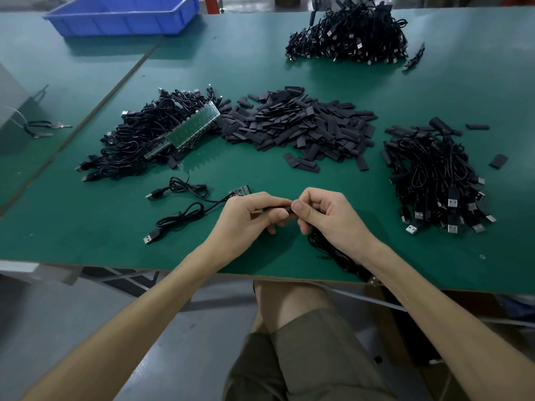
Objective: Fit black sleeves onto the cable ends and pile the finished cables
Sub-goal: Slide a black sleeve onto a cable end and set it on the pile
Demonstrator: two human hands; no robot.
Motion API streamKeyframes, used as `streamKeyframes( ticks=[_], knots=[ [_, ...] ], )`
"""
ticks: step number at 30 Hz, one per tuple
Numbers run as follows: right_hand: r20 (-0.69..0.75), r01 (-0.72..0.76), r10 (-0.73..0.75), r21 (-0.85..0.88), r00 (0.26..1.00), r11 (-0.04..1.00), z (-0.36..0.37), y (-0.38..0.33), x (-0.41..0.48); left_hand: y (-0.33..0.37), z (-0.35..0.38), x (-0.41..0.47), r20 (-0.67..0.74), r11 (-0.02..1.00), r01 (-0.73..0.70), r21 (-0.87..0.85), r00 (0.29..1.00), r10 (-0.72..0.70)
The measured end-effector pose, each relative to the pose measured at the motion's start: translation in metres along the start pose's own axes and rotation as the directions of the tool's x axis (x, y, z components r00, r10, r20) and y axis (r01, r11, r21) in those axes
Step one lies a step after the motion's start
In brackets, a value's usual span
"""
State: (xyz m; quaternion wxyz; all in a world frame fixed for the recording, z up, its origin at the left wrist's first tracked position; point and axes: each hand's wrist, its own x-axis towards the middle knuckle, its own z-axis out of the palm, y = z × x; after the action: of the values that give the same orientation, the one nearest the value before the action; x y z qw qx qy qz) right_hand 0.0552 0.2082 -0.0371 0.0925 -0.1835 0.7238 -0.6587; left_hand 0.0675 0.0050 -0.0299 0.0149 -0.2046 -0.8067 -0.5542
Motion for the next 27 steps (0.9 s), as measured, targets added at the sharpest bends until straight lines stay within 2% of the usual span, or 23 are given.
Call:
streamKeyframes(
  ticks=[8, 27],
  knots=[
    [-0.003, 0.002, -0.002, 0.057, 1.000, 0.998, -0.0035, 0.0009, -0.0009, -0.0007, -0.0051, 0.0018, -0.007, 0.972, 0.077, -0.222, 0.997, -0.081],
    [0.039, -0.030, 0.027, 0.071, 0.999, 0.997, -0.0034, -0.0014, -0.0008, 0.0012, -0.0046, 0.0021, 0.016, 0.964, 0.049, -0.263, 0.999, -0.046]
  ],
)
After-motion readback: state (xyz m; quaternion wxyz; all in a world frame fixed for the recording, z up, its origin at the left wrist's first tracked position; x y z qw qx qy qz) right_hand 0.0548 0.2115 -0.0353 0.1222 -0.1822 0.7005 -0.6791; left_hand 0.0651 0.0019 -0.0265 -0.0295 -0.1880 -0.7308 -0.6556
